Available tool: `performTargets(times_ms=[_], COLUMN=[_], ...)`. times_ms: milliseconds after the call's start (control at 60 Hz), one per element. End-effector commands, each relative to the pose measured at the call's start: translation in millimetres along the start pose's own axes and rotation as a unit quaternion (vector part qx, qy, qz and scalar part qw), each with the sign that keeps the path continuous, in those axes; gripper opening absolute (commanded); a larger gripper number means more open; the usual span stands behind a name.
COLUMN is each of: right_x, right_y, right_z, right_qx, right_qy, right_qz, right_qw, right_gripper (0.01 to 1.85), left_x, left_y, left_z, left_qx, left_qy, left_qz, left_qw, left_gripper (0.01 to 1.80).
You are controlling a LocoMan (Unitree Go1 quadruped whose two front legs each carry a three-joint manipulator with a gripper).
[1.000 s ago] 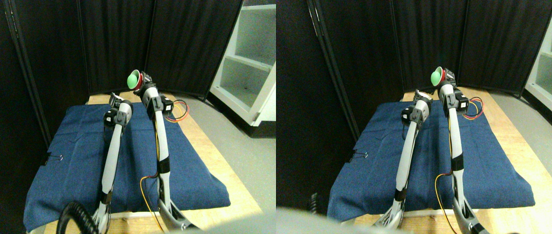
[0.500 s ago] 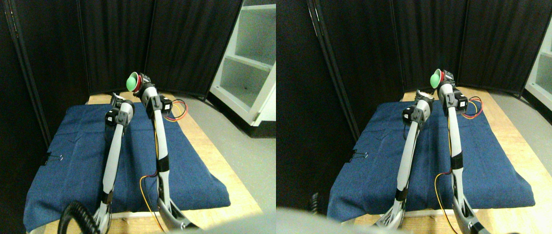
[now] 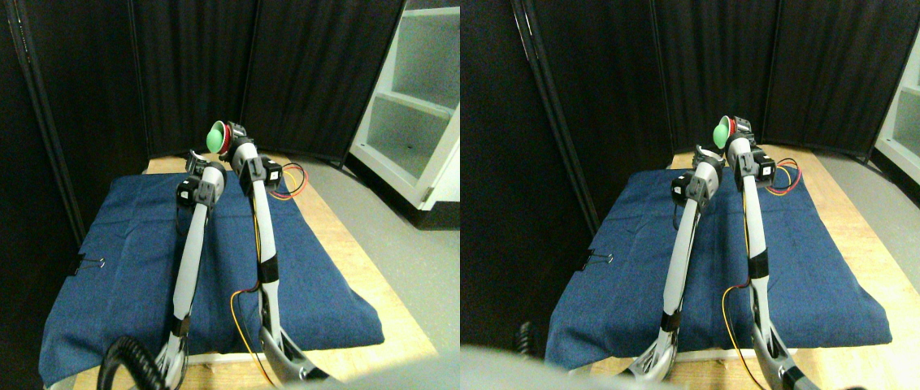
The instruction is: Pour (bimanual)
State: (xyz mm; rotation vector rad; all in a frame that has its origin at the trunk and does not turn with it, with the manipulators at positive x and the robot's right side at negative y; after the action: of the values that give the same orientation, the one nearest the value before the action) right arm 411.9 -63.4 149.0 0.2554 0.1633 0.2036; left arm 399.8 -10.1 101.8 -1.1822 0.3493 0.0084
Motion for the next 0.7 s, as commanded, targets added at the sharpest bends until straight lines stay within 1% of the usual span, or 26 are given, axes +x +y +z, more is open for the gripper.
performTargets(times_ms=[17,50,100,117,167,200,250,317,467,483,500,583,600,617,700], right_x=[3.1,1.8,2.3,2.1,2.0,1.7,2.6,3.9,2.9,3.0,3.0,1.7,1.7,0.4,-0.3], right_y=[0.2,0.4,-0.4,-0.3,-1.1,-1.4,-4.1,-6.3,-7.5,-8.2,-8.2,-8.5,-8.5,-8.1,-7.8], right_z=[8.0,7.7,8.3,8.0,8.1,8.1,8.6,9.3,8.9,9.0,9.0,8.7,8.7,8.5,8.3], right_qx=[-0.016,-0.02,-0.028,-0.029,-0.037,-0.055,-0.053,-0.06,-0.081,-0.097,-0.097,-0.126,-0.126,-0.131,-0.129], right_qy=[-0.021,-0.019,-0.017,-0.017,-0.015,-0.011,-0.01,-0.01,-0.008,-0.006,-0.006,0.005,0.005,0.012,0.01], right_qz=[0.01,0.001,0.011,0.007,0.009,0.016,0.035,0.044,0.044,0.049,0.049,0.037,0.037,0.04,0.043], right_qw=[1.0,1.0,0.999,0.999,0.999,0.998,0.998,0.997,0.996,0.994,0.994,0.991,0.991,0.991,0.991], right_gripper=[0.33,0.33,0.33,0.33,0.33,0.33,0.33,0.33,0.33,0.33,0.33,0.33,0.33,0.33,0.33], left_x=[0.9,1.4,2.1,2.2,2.7,2.9,3.5,3.8,4.9,5.5,5.5,5.8,5.8,5.5,5.8], left_y=[-6.6,-6.6,-6.6,-6.7,-6.8,-6.9,-6.9,-7.1,-7.1,-6.8,-6.8,-6.3,-6.3,-6.2,-6.5], left_z=[1.2,1.1,1.0,0.6,0.1,-0.4,-1.6,-2.8,-3.2,-2.9,-2.9,-3.3,-3.3,-3.8,-4.0], left_qx=[-0.005,-0.006,-0.006,-0.006,-0.006,-0.008,-0.007,-0.002,-0.003,-0.003,-0.003,-0.006,-0.006,-0.006,-0.008], left_qy=[-0.007,-0.006,-0.006,-0.006,-0.005,-0.004,-0.004,-0.003,-0.005,-0.006,-0.006,-0.006,-0.006,-0.005,0.0], left_qz=[-0.015,-0.015,-0.015,-0.015,-0.015,-0.014,-0.014,-0.014,-0.014,-0.012,-0.012,-0.011,-0.011,-0.011,-0.012], left_qw=[1.0,1.0,1.0,1.0,1.0,1.0,1.0,1.0,1.0,1.0,1.0,1.0,1.0,1.0,1.0], left_gripper=[0.33,0.33,0.33,0.33,0.33,0.33,0.33,0.33,0.33,0.33,0.33,0.33,0.33,0.33,0.33])
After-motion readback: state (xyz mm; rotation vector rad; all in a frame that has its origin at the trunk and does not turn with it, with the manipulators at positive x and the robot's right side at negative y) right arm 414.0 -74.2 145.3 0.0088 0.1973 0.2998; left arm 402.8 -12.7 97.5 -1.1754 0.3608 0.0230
